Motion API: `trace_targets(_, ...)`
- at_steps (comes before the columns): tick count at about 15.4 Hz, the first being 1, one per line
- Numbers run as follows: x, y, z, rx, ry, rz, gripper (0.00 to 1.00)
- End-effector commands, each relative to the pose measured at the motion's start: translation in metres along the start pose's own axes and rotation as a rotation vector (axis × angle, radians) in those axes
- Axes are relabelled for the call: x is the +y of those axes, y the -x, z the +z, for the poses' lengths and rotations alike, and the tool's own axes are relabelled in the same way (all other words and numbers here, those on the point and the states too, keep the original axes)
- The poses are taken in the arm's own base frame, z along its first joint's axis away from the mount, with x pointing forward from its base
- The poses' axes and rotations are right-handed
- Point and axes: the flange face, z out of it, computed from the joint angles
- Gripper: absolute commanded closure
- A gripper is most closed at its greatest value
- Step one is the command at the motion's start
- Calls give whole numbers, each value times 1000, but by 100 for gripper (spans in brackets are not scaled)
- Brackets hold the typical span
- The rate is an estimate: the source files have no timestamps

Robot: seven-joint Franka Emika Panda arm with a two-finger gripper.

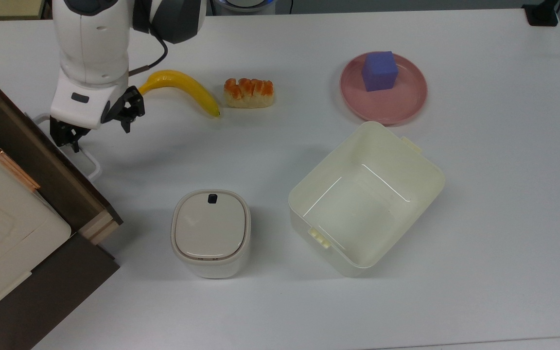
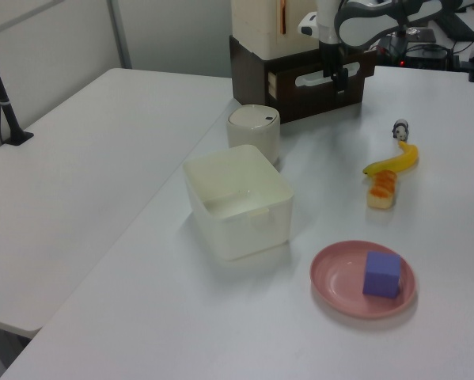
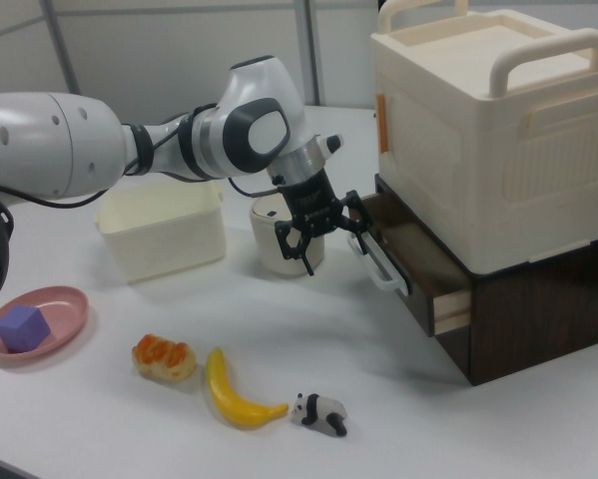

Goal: Slide the drawer open
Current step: 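Pull the drawer handle outward to slide the drawer open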

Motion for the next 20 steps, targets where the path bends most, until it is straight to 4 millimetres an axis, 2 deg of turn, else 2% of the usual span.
trace_targets(1,-27,-2,-10,-50,-33,-17,0)
trace_targets(8,-44,-11,-15,-77,-62,-50,0)
trace_targets(13,-37,1,-38,-66,-63,-17,0)
trace_targets(16,-24,22,-65,-8,-74,77,0)
trace_targets(20,-28,57,-124,34,-162,262,0)
